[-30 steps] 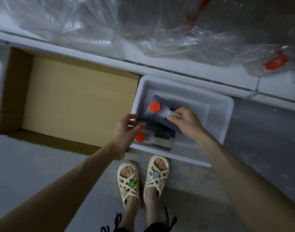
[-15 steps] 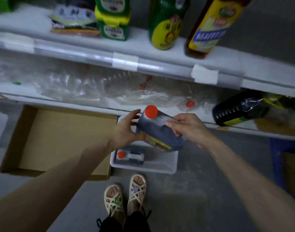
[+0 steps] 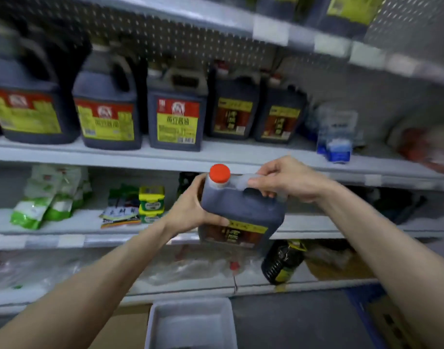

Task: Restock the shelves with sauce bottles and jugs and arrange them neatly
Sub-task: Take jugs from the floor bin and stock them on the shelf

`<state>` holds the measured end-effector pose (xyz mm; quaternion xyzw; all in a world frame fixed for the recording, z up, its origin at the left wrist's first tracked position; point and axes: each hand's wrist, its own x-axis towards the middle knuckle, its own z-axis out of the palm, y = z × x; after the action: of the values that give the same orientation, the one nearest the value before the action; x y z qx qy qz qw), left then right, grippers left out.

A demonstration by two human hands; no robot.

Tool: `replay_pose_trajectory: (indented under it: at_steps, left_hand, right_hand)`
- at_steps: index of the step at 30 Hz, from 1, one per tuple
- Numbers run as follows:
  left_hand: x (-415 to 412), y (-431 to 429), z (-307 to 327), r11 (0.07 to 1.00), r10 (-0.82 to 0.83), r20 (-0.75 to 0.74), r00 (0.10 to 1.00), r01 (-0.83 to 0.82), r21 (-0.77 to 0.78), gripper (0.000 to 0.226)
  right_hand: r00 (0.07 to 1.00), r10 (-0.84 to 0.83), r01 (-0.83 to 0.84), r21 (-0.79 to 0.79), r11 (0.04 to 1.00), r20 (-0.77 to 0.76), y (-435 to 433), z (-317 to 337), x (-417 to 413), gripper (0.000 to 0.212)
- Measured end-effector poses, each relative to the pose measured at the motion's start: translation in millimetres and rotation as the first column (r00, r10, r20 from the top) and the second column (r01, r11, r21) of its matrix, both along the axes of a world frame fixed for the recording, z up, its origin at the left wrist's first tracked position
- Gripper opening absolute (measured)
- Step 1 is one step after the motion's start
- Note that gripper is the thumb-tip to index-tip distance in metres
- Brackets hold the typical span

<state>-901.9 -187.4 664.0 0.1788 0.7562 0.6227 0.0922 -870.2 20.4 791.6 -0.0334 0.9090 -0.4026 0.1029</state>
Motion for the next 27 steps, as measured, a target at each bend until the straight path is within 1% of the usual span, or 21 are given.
replay_pose_trajectory:
  at_steps: [2, 5, 6, 10, 14, 17, 21, 24, 27]
  left_hand:
    - [3, 5, 43, 1.0, 0.012, -0.056, 0.998, -0.01, 0.029, 0.103]
    - [12, 16, 91, 0.999, 0.033, -0.109, 0.993, -0.028, 0.041, 0.101]
    - [13, 19, 98, 0.998, 0.046, -0.122, 0.991, -0.041, 0.036, 0.102]
    - [4, 28, 138, 0.998, 0.059, -0.152, 0.987, -0.06, -0.007, 0.106]
    - [-16, 41, 155, 0.997, 0.072, -0.155, 0.985, -0.077, -0.023, 0.102]
    - [-39, 56, 155, 0.992, 0.126, -0.174, 0.977, -0.13, -0.008, 0.103]
    - [-71, 69, 152, 0.984, 0.177, -0.162, 0.971, -0.173, 0.036, 0.093]
    - [-96, 75, 152, 0.976, 0.217, -0.153, 0.964, -0.213, 0.043, 0.088]
    - [-121, 75, 154, 0.971, 0.24, -0.141, 0.96, -0.238, 0.035, 0.097]
  right_hand:
    - [0.998, -0.019, 0.019, 0.004, 1.0, -0.065, 4, 47, 14, 0.037]
    - [0.989, -0.065, 0.058, -0.055, 0.997, -0.135, 17, 93, 27, 0.02]
    - [0.986, -0.069, 0.059, -0.07, 0.996, -0.149, 21, 100, 29, 0.017]
    - [0.966, -0.115, 0.095, -0.098, 0.991, -0.232, 35, 130, 27, 0.021]
    - [0.952, -0.119, 0.075, -0.164, 0.984, -0.281, 53, 136, 4, 0.02]
    - [0.939, -0.1, 0.043, -0.177, 0.983, -0.33, 66, 133, -28, 0.019]
    - [0.92, -0.081, 0.015, -0.173, 0.985, -0.383, 78, 124, -80, 0.023]
    - [0.908, -0.068, -0.014, -0.192, 0.981, -0.414, 82, 117, -115, 0.02]
    - [0.904, -0.055, -0.038, -0.208, 0.977, -0.424, 83, 116, -146, 0.021]
